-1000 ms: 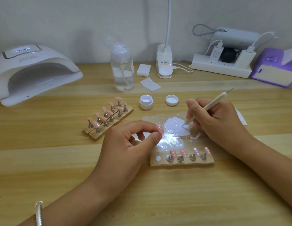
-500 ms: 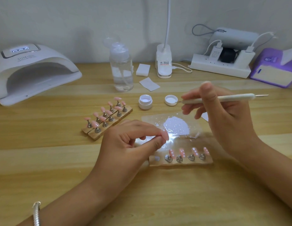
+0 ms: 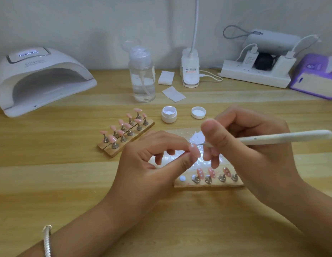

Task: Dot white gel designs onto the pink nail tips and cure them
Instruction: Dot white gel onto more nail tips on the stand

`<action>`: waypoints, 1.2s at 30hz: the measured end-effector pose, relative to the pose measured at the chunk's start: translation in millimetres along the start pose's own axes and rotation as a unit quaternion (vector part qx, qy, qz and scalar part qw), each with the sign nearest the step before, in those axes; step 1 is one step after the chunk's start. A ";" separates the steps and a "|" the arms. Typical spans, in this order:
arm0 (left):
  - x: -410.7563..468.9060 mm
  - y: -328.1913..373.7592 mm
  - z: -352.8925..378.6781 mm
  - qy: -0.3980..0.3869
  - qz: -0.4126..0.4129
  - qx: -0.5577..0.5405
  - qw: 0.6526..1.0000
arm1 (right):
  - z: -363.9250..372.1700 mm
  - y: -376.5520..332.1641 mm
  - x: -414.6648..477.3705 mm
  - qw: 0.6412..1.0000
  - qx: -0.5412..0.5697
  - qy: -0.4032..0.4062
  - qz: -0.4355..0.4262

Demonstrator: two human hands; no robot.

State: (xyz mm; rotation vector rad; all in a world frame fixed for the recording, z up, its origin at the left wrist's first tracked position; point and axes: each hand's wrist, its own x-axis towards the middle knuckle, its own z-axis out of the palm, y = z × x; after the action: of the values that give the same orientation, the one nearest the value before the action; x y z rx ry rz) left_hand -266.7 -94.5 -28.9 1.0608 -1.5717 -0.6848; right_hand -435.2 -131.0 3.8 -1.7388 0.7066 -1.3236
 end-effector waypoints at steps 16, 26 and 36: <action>1.0 2.4 1.1 -0.006 0.005 0.000 1.000 | 2.5 4.9 -3.4 1.000 -0.015 -0.005 -0.002; 0.9 2.0 1.0 -0.009 0.001 0.009 1.000 | 2.0 5.2 -4.4 1.000 -0.013 -0.007 0.005; 0.9 2.5 1.5 -0.005 -0.005 0.012 1.000 | 2.0 6.0 -4.7 1.000 -0.008 -0.008 0.011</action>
State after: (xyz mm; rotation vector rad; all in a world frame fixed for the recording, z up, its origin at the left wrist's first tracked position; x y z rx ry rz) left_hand -268.8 -94.3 -26.8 1.0847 -1.5887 -0.6801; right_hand -434.3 -129.6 -3.9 -1.7480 0.7277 -1.2894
